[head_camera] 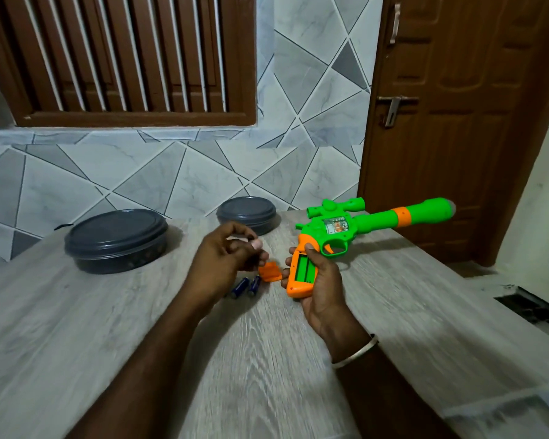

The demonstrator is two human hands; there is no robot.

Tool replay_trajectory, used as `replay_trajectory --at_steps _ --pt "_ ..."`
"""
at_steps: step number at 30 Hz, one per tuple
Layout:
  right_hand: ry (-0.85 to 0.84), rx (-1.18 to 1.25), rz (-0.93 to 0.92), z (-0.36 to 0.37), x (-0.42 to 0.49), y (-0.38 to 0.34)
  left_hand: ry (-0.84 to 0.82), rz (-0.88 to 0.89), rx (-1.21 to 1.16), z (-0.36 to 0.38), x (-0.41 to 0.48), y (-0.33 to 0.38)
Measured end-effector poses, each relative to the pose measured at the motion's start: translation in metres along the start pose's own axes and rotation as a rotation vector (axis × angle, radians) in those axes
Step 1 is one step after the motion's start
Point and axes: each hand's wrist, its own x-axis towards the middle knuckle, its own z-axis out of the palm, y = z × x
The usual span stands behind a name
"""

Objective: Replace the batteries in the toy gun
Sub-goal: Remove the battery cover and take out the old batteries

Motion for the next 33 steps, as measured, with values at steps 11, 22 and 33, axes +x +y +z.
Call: replay_trajectory --at_steps 11,22,33 --pt "0.062 0.034 -0.019 -0.0045 0.0049 -0.0028 -0.226 -0.02 0.406 0.005 -0.0095 0.0073" --pt "0.065 0.044 0.001 -0.0039 0.0021 -0.0047 -0.425 -0.149 0.946 0.0085 -0.0064 0.0058" --pt "0.051 0.034 0.003 -0.006 0.0028 -0.0029 -0.419 -0.208 0.935 0.0069 -0.0043 0.0044"
